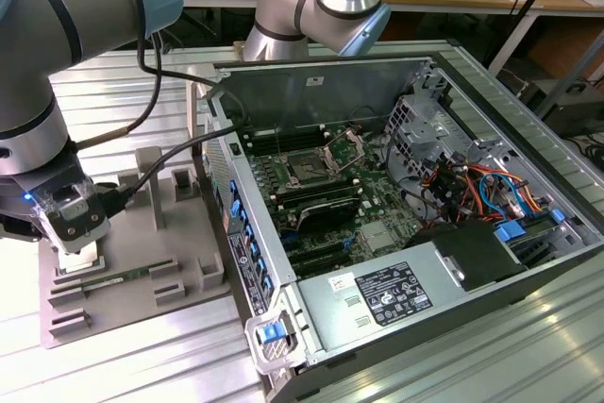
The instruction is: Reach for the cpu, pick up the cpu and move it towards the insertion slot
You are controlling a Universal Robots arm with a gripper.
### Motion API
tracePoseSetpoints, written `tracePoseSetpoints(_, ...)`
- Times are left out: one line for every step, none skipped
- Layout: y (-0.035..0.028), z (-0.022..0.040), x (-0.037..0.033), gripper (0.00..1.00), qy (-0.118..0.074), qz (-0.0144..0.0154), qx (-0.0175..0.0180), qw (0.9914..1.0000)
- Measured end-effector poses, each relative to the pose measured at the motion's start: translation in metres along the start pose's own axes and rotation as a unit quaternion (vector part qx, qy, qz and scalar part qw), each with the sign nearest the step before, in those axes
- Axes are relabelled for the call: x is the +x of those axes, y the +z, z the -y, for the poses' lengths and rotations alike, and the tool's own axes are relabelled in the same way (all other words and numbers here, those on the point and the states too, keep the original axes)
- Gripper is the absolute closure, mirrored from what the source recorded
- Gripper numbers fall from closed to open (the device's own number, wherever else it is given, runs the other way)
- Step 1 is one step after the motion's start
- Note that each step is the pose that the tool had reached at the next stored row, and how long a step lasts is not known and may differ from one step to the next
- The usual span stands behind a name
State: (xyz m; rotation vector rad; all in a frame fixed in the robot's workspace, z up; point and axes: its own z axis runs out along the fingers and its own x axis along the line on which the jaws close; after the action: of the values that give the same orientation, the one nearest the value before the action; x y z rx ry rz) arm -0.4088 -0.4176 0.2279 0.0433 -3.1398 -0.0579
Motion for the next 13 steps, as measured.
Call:
tracePoseSetpoints(0.0004,0.0000,0.0000,0.89,0.000,0.0000,0.0000,1.00000)
tracePoseSetpoints(0.0008,0.0001,0.0000,0.89,0.000,0.0000,0.0000,1.00000)
tracePoseSetpoints(0.0014,0.0001,0.0000,0.89,0.000,0.0000,0.0000,1.00000)
tracePoseSetpoints(0.0018,0.0002,0.0000,0.89,0.000,0.0000,0.0000,1.00000)
tracePoseSetpoints(0.0025,0.0002,0.0000,0.89,0.000,0.0000,0.0000,1.00000)
tracePoseSetpoints(0.0031,0.0003,0.0000,0.89,0.000,0.0000,0.0000,1.00000)
tracePoseSetpoints(0.0035,0.0003,0.0000,0.89,0.000,0.0000,0.0000,1.00000)
tracePoseSetpoints(0.0041,0.0003,0.0000,0.89,0.000,0.0000,0.0000,1.00000)
tracePoseSetpoints(0.0048,0.0003,0.0000,0.89,0.000,0.0000,0.0000,1.00000)
tracePoseSetpoints(0.0056,0.0004,0.0000,0.89,0.000,0.0000,0.0000,1.00000)
tracePoseSetpoints(0.0064,0.0004,0.0000,0.89,0.000,0.0000,0.0001,1.00000)
tracePoseSetpoints(0.0070,0.0005,0.0000,0.89,0.000,0.0000,0.0001,1.00000)
tracePoseSetpoints(0.0076,0.0005,0.0000,0.89,0.000,0.0000,0.0000,1.00000)
